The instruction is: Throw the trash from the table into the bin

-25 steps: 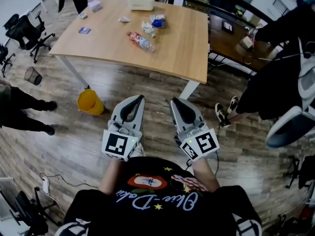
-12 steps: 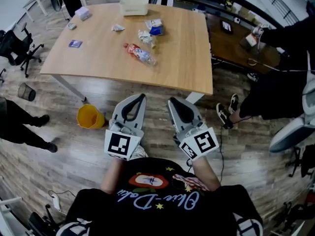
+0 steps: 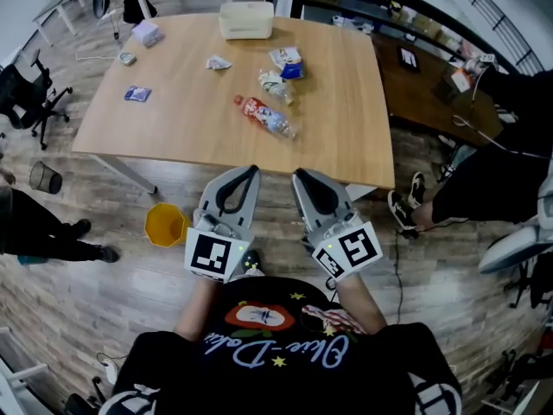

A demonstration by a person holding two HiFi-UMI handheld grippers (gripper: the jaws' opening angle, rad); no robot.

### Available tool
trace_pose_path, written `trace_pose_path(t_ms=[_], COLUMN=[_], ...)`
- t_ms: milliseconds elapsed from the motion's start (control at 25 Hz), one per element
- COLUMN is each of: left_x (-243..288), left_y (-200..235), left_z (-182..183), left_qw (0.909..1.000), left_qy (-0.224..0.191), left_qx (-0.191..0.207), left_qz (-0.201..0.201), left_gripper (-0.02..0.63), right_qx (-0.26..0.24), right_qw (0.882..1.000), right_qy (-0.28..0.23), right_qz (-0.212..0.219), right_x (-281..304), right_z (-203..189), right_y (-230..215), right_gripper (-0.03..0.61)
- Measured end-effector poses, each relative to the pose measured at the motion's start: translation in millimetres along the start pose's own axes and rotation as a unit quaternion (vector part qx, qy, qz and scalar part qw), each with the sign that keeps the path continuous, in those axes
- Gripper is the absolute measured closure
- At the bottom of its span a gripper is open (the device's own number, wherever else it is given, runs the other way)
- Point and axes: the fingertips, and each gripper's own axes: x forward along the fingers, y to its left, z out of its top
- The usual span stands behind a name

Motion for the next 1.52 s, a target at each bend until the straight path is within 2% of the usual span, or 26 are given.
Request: trace_pose_path(t_ms=[320, 520, 640, 800, 1160, 1520], left_x=[5.0, 20.3, 36.6, 61.1, 103.9, 134.8], left_y=[40.7, 41.9, 42.3, 40.8, 84.5, 125.2], left_z=[-13.2, -24.7, -29.1, -24.8, -29.8, -45.2], left_qw=[0.9997, 0.9991, 0.9985, 0.9983, 0.9994, 0.9988], left_qy=[0.004, 0.003, 0.004, -0.001, 0.005, 0.014], left_qx=[-0.023, -0.032, -0.043, -0.037, -0.033, -0.039], left_qz=[-0.008, -0.026, -0.033, -0.045, -0.01, 0.026], left_gripper=[0.603, 0.603, 0.603, 0.603, 0.603, 0.603], right_qx=[0.001, -0.005, 0.0, -0.002, -0.001, -0.027], right_qw=[1.0, 0.999, 0.999, 0.999, 0.999, 0.995], right_qy=[0.005, 0.018, 0.019, 0.017, 0.034, 0.09], right_qz=[-0.015, -0.041, -0.039, -0.034, 0.01, 0.04], right_x=[37.9, 39.2, 44.8, 61.4, 119.1, 168.4], right_z=[-7.5, -16.7, -15.8, -10.2, -15.7, -43.4], right_y=[3.0, -13.1, -21.9, -40.4, -74.0, -105.5], right_gripper=[0.571, 0.571, 0.571, 0.571, 0.571, 0.569])
